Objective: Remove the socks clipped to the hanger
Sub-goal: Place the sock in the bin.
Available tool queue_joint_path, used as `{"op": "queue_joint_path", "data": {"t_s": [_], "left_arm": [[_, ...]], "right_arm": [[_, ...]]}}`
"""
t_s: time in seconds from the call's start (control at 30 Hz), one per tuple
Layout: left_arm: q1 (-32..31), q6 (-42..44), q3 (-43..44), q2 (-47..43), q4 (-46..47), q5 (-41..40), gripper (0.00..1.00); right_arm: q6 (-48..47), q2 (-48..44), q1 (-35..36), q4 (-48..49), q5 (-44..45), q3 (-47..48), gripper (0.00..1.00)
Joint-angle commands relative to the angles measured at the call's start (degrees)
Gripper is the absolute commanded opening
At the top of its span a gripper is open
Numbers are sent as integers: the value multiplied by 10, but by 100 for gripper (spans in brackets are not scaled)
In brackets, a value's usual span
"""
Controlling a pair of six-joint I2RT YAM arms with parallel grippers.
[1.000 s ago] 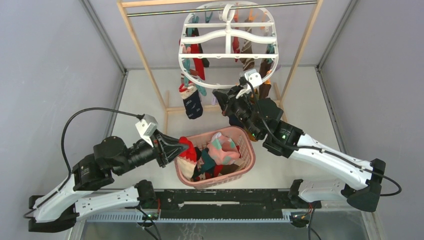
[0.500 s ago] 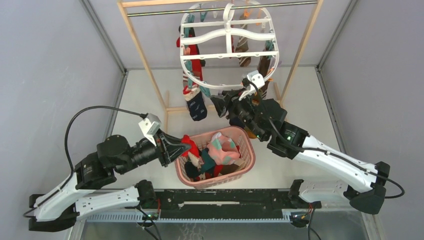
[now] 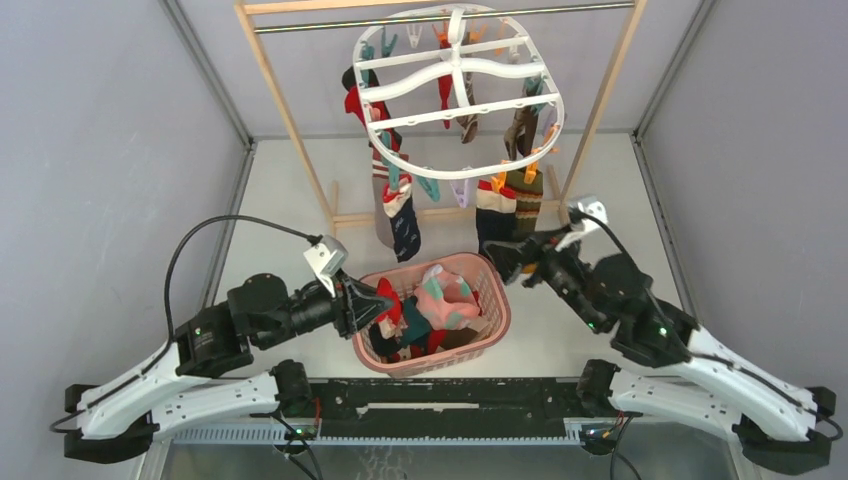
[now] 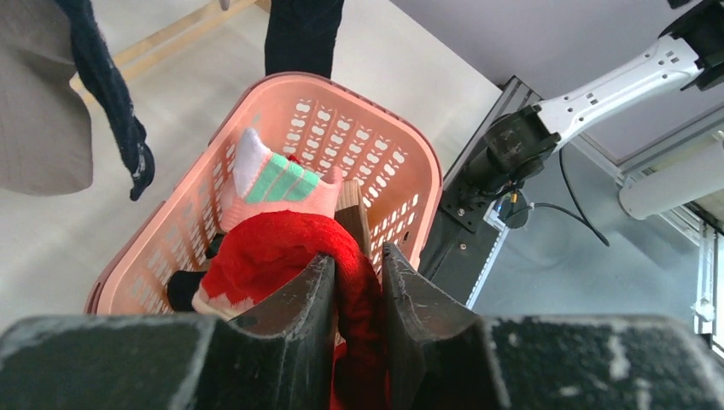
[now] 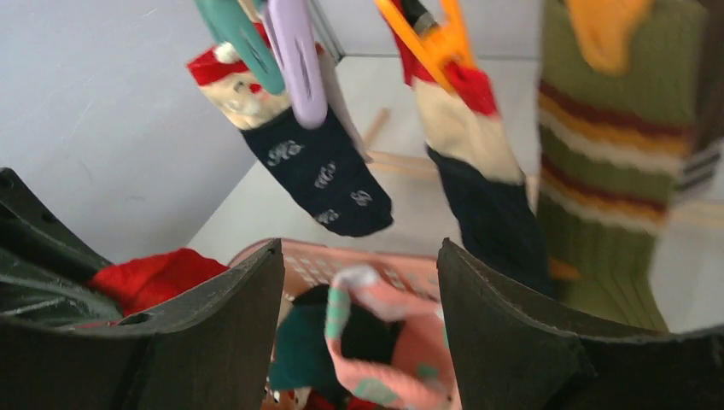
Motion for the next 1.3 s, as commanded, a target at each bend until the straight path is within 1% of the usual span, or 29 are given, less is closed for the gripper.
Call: {"op": "queue_joint_path", "data": {"t_s": [0.0,0.1,0.23,0.4,0.47,0.53,0.77,0.93,1.13,1.2,1.27], "left_arm": [[-4,-12,-24,19,44,-12,29],[-4,-18,-43,30,59,-12,30],[-4,-22,-70,32,69,-25,31],[-3,-30,-97,13,80,-44,33],[-4,-39,-105,3,81,-56,36],[-4,-52,-116,-9,77,-81,40],[-4,-130,-189,-42,87,-166,46],[-4,-163,-238,-49,113,-202,53],[-4,-176,-261,-41,131,-217,64],[-4,-178,-263,-39,136,-217,72],[-3,-177,-263,-38,136,-217,76]], "right_arm": [[71,-110,-1,-94,61,-50,74],[91,-180,-1,-141,85,-76,75],[109,-228,-1,-199,110,-83,77],[112,-228,-1,-228,121,-83,79],[120,-222,-1,-236,118,-83,79],[124,-217,-1,-240,115,-88,79],[137,-229,-2,-255,110,-119,81],[122,-230,-3,-264,116,-116,85],[135,-246,-7,-272,126,-116,87],[146,-250,-8,-279,135,-116,87],[154,-253,-8,-286,147,-117,87]]}}
